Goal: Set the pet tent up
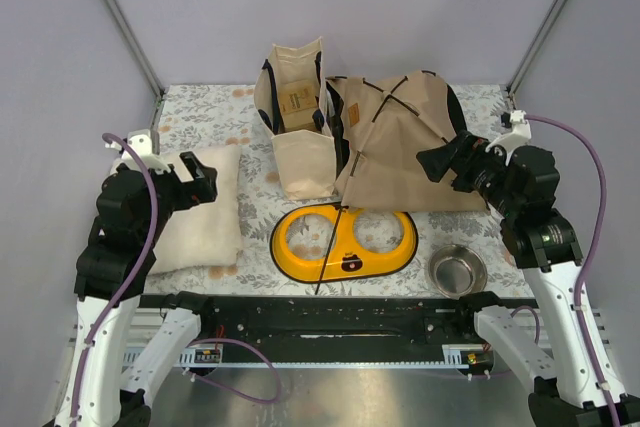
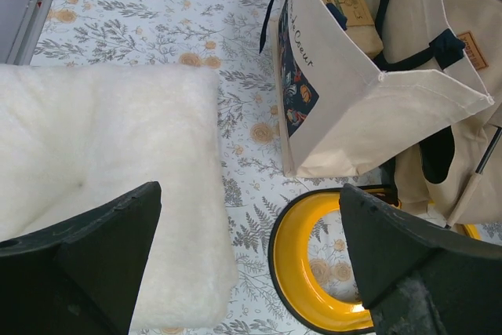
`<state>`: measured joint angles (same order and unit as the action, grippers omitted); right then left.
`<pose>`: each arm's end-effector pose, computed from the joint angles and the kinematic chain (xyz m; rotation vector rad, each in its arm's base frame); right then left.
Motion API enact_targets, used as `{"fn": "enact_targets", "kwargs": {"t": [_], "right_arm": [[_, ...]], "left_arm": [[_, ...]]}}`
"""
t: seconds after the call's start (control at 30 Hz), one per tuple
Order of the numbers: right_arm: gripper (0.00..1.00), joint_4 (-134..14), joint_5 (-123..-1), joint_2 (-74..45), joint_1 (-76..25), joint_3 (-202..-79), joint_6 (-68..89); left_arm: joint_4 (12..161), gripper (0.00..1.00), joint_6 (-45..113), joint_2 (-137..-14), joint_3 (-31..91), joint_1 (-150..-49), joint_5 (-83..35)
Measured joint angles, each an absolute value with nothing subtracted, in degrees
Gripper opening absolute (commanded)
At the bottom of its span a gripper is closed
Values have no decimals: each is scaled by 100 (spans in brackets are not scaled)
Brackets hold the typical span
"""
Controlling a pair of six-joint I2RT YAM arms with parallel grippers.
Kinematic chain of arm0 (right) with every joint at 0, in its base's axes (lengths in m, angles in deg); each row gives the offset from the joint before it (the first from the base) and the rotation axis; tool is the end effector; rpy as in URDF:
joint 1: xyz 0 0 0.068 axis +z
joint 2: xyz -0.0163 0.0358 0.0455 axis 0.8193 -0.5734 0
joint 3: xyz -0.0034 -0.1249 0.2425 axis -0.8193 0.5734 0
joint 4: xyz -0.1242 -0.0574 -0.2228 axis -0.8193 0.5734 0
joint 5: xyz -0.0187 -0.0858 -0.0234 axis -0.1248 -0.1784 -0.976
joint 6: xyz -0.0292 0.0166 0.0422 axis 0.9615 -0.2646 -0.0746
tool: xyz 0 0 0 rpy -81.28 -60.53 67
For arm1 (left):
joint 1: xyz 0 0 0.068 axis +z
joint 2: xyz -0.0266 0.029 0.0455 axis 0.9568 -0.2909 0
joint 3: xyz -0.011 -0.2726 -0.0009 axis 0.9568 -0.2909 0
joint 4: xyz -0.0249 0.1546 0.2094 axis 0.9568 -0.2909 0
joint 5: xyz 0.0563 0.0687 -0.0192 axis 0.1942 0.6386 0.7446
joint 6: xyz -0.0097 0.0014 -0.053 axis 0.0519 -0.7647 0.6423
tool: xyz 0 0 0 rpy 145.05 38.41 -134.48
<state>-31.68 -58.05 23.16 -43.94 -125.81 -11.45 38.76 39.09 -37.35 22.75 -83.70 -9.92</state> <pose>0.1472 0.0363 0.4029 0.1283 1.8219 0.6817 0.1016 -0.0153 0.4069 -0.1746 1.8768 -0.2339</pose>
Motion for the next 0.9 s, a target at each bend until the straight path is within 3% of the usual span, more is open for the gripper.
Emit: {"fn": "enact_targets", "kwargs": {"t": [0.23,0.43,0.67,0.9], "right_arm": [[100,-3342,-4754,2365,-4315,-12238,-1151],[99,-3482,-4072,2456,-3533,-11696,-1158],[92,-3893,-4282,2577,-2215,-10780,-1346],[79,-5146,-5414,1884,-877,-9956,-1796]], "left_arm": [[3876,99,3907,-3520,2143,-8370,-1025],[3747,99,3931,-3468,2100,-8370,-1283],[3566,99,4086,-3337,1910,-8370,-1582],[3358,99,4368,-3129,1619,-8370,-2039]]}}
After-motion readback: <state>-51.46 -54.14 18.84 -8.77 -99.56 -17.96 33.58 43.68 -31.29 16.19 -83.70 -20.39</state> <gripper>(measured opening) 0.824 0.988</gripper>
